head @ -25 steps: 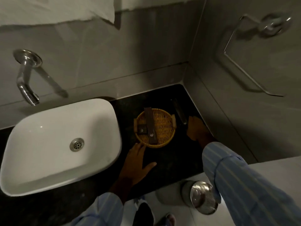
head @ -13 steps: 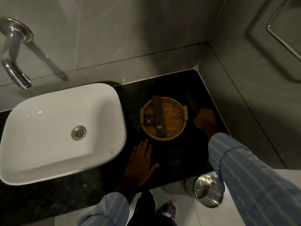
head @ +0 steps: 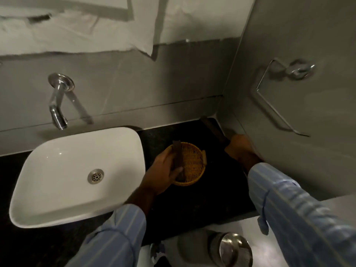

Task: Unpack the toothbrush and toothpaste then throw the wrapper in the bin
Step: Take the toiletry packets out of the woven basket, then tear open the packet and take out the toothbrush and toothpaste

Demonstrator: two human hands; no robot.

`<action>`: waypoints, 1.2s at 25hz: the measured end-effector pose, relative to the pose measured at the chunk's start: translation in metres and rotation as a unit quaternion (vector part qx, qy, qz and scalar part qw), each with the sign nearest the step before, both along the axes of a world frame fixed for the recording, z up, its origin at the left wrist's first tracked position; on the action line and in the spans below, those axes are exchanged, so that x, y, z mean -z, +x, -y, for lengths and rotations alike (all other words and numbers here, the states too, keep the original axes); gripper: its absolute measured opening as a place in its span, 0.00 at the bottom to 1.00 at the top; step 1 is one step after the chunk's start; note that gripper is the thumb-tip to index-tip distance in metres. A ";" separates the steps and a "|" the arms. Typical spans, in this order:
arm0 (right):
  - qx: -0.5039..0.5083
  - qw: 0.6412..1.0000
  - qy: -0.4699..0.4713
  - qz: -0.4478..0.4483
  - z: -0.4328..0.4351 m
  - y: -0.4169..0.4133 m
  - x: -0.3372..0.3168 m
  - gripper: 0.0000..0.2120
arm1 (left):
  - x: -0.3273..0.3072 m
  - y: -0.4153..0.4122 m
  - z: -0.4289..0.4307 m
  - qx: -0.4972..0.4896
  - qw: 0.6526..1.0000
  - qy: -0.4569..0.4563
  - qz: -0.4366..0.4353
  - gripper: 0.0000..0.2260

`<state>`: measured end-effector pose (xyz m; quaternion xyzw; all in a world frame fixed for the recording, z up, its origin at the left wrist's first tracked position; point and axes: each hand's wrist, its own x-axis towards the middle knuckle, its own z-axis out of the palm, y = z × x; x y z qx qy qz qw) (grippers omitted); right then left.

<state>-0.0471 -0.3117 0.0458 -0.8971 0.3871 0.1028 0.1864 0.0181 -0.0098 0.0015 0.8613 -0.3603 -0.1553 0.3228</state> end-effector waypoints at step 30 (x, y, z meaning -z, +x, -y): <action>-0.184 0.937 -0.117 0.274 -0.052 -0.048 -0.200 0.11 | -0.308 0.046 0.031 -0.041 0.976 -0.152 -0.151 0.07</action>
